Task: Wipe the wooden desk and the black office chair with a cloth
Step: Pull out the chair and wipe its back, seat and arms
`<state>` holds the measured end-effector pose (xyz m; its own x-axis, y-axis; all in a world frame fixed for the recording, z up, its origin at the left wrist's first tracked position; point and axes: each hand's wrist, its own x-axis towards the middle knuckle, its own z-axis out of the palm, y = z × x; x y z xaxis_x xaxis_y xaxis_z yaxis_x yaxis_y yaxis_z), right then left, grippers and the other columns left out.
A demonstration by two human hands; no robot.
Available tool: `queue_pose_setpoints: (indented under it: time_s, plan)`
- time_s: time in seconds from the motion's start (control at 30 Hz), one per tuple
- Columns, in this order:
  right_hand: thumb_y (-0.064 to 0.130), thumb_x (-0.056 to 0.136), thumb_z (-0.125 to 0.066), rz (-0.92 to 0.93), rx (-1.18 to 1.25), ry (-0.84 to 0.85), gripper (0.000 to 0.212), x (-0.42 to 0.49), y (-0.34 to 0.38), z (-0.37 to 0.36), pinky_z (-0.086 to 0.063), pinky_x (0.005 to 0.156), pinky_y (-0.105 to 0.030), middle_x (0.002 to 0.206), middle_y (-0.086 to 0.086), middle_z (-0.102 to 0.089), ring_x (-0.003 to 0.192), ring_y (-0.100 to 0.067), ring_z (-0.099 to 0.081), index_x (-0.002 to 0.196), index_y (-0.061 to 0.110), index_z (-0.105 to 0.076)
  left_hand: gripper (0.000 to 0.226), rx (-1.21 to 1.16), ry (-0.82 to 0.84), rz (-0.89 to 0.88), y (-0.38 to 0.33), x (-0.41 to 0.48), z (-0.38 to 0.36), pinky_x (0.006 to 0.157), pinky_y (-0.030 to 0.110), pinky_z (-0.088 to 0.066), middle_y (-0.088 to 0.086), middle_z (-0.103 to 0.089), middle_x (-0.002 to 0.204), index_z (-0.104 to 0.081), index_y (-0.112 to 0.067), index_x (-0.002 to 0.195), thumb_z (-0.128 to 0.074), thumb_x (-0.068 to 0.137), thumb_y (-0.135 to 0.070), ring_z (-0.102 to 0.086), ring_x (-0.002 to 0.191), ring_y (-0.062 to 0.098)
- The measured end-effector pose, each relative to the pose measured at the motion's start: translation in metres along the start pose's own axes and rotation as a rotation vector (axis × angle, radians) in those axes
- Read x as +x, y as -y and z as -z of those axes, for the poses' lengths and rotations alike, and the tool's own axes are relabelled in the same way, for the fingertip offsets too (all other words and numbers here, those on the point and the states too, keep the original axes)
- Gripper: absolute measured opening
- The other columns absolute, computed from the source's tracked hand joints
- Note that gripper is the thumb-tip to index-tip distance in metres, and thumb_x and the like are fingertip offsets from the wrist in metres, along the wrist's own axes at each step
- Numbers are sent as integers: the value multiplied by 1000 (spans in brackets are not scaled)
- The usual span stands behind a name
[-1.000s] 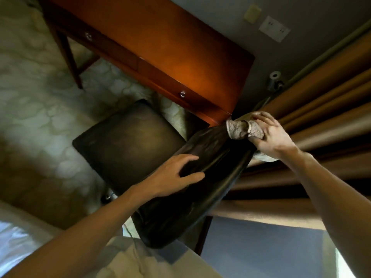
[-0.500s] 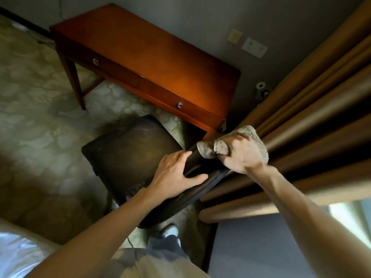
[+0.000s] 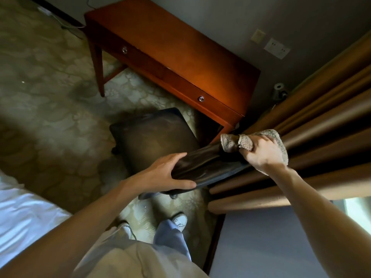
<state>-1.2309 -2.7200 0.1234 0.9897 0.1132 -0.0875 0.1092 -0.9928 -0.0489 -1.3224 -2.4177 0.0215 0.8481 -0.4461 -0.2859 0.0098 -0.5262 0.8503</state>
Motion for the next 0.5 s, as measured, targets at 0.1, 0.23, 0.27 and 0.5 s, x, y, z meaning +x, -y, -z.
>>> queue_pose_setpoints:
  time_s: [0.1, 0.23, 0.27, 0.5]
  plan:
    - [61, 71, -45, -29, -7, 4, 67, -2, 3, -1, -36, 114, -47, 124, -11, -70, 127, -35, -55, 119, 22, -71, 114, -53, -66, -10, 5, -6, -7, 119, 37, -35, -15, -25, 164, -17, -41, 161, -68, 69, -86, -28, 147, 6]
    - [65, 66, -41, -29, 30, -50, 80, -14, 6, -7, -34, 117, -47, 124, -15, -70, 128, -38, -54, 122, 17, -71, 113, -95, -166, -57, 4, -10, -11, 118, 38, -35, -18, -28, 158, -18, -46, 158, -74, 66, -79, -27, 143, 4]
    - [66, 66, -40, -22, 35, -62, 81, -17, 8, -9, -34, 117, -48, 123, -16, -70, 128, -38, -55, 121, 16, -72, 113, -97, -188, -68, 4, -11, -10, 117, 36, -33, -18, -29, 157, -18, -45, 158, -75, 66, -78, -26, 141, 1]
    - [43, 71, -59, 124, 9, -186, 47, -35, 39, -19, -43, 103, -44, 104, -8, -77, 106, -34, -66, 108, 19, -75, 111, -42, -232, -118, -1, -10, -6, 121, 35, -26, -11, -25, 164, -20, -35, 162, -83, 74, -63, -21, 149, 9]
